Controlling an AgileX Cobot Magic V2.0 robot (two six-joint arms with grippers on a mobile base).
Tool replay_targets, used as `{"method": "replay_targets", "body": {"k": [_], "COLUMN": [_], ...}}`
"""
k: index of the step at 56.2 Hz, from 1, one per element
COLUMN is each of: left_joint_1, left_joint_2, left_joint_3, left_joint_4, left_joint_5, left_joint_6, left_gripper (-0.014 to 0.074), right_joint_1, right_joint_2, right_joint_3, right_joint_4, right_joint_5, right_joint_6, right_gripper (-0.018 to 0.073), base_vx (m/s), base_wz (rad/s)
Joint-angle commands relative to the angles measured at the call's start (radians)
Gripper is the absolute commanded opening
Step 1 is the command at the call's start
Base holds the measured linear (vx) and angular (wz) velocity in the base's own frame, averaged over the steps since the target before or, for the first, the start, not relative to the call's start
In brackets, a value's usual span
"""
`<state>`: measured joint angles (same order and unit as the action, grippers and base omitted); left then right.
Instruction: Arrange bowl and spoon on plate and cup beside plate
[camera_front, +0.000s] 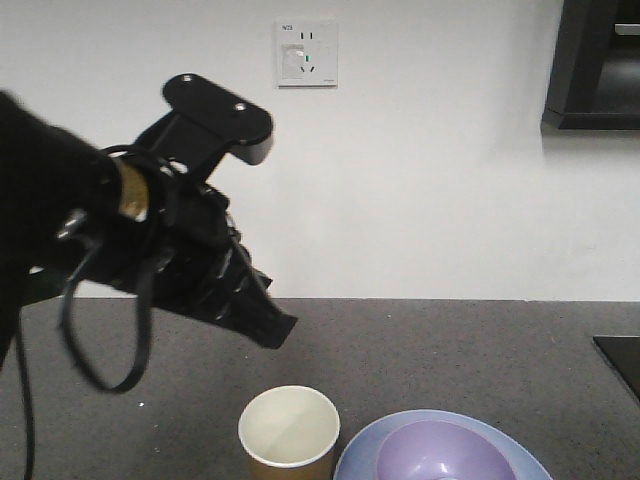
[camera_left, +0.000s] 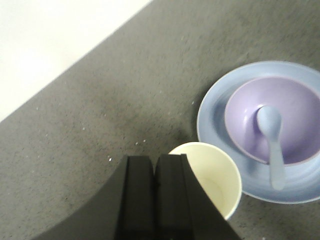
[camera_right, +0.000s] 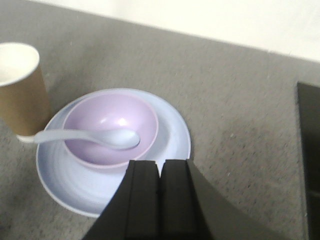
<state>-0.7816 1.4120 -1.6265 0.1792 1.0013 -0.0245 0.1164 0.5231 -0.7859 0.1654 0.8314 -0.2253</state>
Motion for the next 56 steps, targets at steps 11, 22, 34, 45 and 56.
{"method": "replay_targets", "body": {"k": [11,22,34,45,56], "left_joint_1": [-0.001,-0.001,-0.001,-0.001,-0.001], "left_joint_2": [-0.473,-0.69,-0.774,-0.774,-0.774], "left_joint_3": [0.624,0.895,0.944,0.944,0.944], "left_joint_4": [0.003,0.006,0.006,0.006,0.006], "left_joint_5": [-0.556,-0.781,-0.82,-0.821,-0.821], "left_joint_6": [-0.153,-0.195,-0.194,-0.194,-0.194], "left_gripper": [-0.0006,-0.0006,-0.0006,-0.0006,-0.0006], "right_joint_1": [-0.001,-0.001,-0.001,-0.001,-0.001], "right_joint_2": [-0.159,-0.249,-0.253,-0.253,-0.253], "right_joint_3": [0.064,0.191,0.204,0.204,0.204], "right_joint_4": [0.015,0.031,0.023,0.023,0.023], "right_joint_5": [-0.262,-0.382,-0.391,-0.391,-0.391], "right_joint_6": [-0.111,-0.11,-0.11,-0.106,-0.106], "right_gripper": [-0.0008,-0.0008,-0.0008,-0.0008,-0.0008], "base_vx": [0.0,0.0,0.0,0.0,0.0], "base_wz": [0.0,0.0,0.0,0.0,0.0]}}
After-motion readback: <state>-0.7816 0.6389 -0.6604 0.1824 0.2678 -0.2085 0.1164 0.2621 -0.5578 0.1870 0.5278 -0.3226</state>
